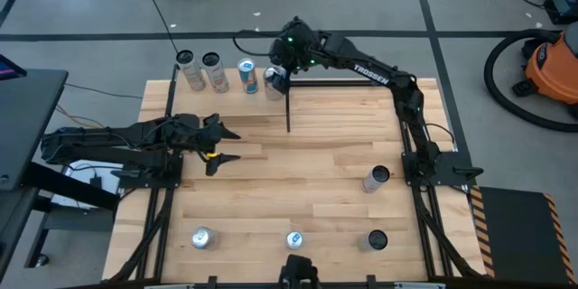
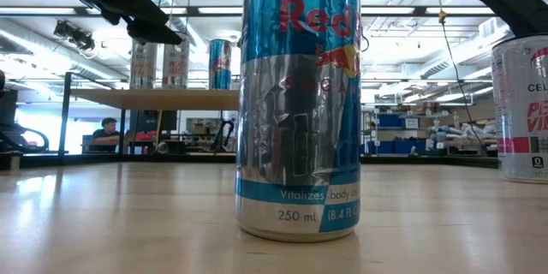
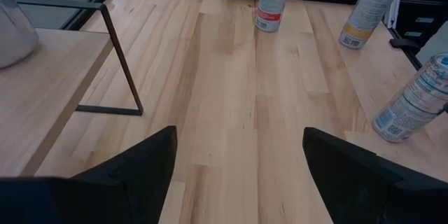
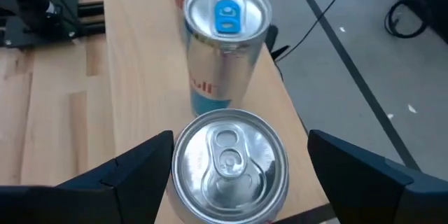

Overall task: Place canned beverage on shelf
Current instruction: Put the top red-silver soda can on the shelf

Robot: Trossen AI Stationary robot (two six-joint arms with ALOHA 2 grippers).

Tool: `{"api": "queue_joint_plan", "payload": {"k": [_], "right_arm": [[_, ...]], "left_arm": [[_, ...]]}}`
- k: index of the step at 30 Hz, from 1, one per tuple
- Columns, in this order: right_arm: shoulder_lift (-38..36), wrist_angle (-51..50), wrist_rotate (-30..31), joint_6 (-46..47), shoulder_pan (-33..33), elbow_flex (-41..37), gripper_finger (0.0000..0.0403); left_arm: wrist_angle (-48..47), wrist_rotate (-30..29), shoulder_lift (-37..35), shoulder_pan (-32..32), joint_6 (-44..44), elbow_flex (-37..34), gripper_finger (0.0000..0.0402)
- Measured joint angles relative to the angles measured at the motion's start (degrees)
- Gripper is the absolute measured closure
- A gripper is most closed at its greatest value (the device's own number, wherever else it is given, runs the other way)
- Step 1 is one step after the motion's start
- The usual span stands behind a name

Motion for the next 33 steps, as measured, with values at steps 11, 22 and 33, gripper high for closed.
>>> {"api": "queue_joint_plan", "payload": {"k": [11, 22, 33], "right_arm": [[-0.2, -1.8, 0.4, -0.4, -0.5, 0.0, 0.0064], [-0.1, -2.8, 0.4, 0.7, -0.3, 0.0, 0.0088], [-0.1, -1.7, 4.2, 5.2, -0.1, 0.0, 0.0131]], "left_arm": [[0.0, 0.0, 0.0, 0.0, 0.0, 0.0, 0.009], [0.0, 0.0, 0.0, 0.0, 0.0, 0.0, 0.009], [0.0, 0.0, 0.0, 0.0, 0.0, 0.0, 0.009]]}}
